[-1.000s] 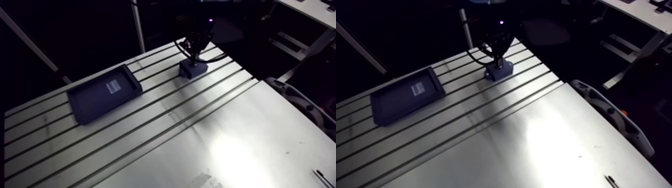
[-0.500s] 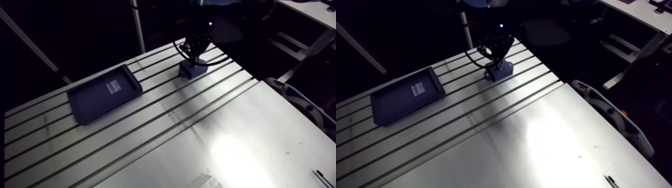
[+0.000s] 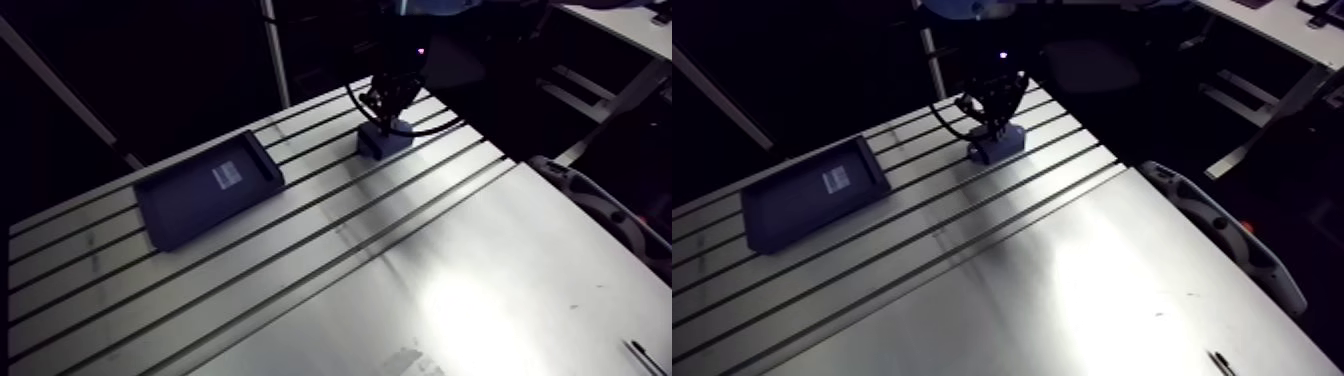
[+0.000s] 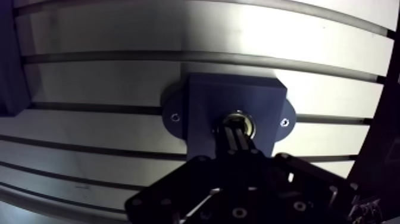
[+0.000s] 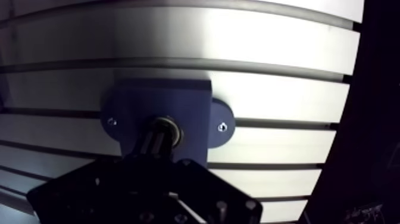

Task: Pick up the bearing and press it into the housing until flush.

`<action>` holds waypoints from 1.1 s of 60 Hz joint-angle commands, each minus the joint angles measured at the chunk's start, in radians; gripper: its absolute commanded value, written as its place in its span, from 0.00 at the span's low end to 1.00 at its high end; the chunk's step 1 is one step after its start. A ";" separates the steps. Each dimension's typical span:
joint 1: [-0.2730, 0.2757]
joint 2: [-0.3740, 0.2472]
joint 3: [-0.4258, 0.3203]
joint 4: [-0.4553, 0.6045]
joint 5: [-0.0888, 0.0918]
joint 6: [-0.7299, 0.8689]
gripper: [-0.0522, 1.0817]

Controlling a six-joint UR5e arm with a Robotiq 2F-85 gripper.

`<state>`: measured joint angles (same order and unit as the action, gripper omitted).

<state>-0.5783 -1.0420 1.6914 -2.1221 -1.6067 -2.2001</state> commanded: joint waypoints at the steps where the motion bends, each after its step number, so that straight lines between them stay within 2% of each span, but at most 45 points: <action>1: 0.000 -0.005 -0.002 0.000 0.000 0.001 1.00; 11: -0.002 -0.025 -0.017 0.003 0.006 0.001 1.00; 21: 0.000 -0.059 -0.028 0.018 0.001 0.000 1.00; 32: 0.001 -0.109 -0.039 0.085 0.000 0.000 0.99; 44: 0.000 -0.138 -0.055 0.135 0.001 0.002 0.97; 45: 0.001 -0.140 -0.058 0.144 0.001 0.006 0.87; 46: 0.001 -0.140 -0.058 0.144 0.001 0.006 0.87; 47: 0.003 -0.145 -0.061 0.151 0.003 0.018 0.56; 48: 0.003 -0.145 -0.061 0.151 0.003 0.018 0.56; 49: 0.005 -0.151 -0.064 0.158 -0.002 0.022 0.10; 52: 0.007 -0.157 -0.066 0.164 -0.003 0.022 0.09; 53: 0.007 -0.161 -0.069 0.173 -0.003 0.025 0.05; 61: 0.013 -0.189 -0.089 0.224 -0.006 0.070 0.05; 65: 0.044 -0.207 -0.113 0.278 -0.005 0.116 0.05; 66: 0.068 -0.210 -0.128 0.310 -0.003 0.144 0.05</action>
<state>-0.5675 -1.2077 1.6164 -1.9360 -1.6103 -2.1581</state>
